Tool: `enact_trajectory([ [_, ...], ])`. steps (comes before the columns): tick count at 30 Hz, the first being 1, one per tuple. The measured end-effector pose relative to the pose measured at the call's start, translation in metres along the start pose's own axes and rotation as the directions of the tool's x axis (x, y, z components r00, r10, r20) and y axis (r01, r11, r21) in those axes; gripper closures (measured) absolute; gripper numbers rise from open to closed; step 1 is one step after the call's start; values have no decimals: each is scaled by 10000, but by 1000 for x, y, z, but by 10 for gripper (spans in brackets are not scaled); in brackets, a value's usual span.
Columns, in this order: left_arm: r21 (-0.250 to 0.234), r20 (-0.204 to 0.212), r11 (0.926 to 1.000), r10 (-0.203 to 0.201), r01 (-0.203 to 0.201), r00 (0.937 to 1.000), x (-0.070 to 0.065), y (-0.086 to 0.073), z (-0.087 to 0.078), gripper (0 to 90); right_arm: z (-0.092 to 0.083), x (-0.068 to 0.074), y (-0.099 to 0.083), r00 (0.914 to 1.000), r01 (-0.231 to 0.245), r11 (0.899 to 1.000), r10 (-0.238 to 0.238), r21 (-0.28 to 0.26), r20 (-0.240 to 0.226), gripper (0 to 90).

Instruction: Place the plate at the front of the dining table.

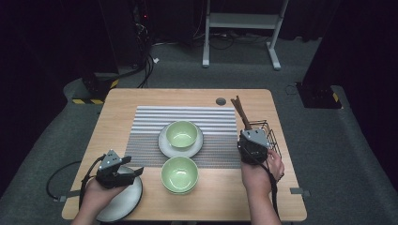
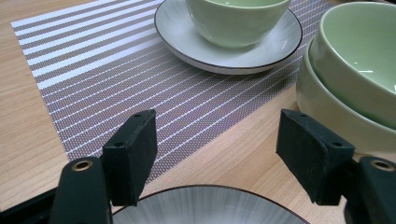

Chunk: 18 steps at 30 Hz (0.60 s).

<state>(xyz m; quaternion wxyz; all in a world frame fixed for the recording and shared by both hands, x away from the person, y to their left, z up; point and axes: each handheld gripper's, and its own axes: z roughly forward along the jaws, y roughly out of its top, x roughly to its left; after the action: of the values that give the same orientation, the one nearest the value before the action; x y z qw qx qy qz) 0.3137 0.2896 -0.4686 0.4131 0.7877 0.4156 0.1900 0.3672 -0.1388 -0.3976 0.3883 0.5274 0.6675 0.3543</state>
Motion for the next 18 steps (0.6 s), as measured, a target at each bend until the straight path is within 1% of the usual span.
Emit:
enact_trajectory([
  [5,-12,-13,10000,-38,38,10000,0,0,0,293,0,-1,0,10000,-62,10000,61,56,59,814],
  [18,-14,-17,10000,-54,54,10000,1,0,-1,293,-2,-3,1,9999,-112,9999,112,67,-2,823],
])
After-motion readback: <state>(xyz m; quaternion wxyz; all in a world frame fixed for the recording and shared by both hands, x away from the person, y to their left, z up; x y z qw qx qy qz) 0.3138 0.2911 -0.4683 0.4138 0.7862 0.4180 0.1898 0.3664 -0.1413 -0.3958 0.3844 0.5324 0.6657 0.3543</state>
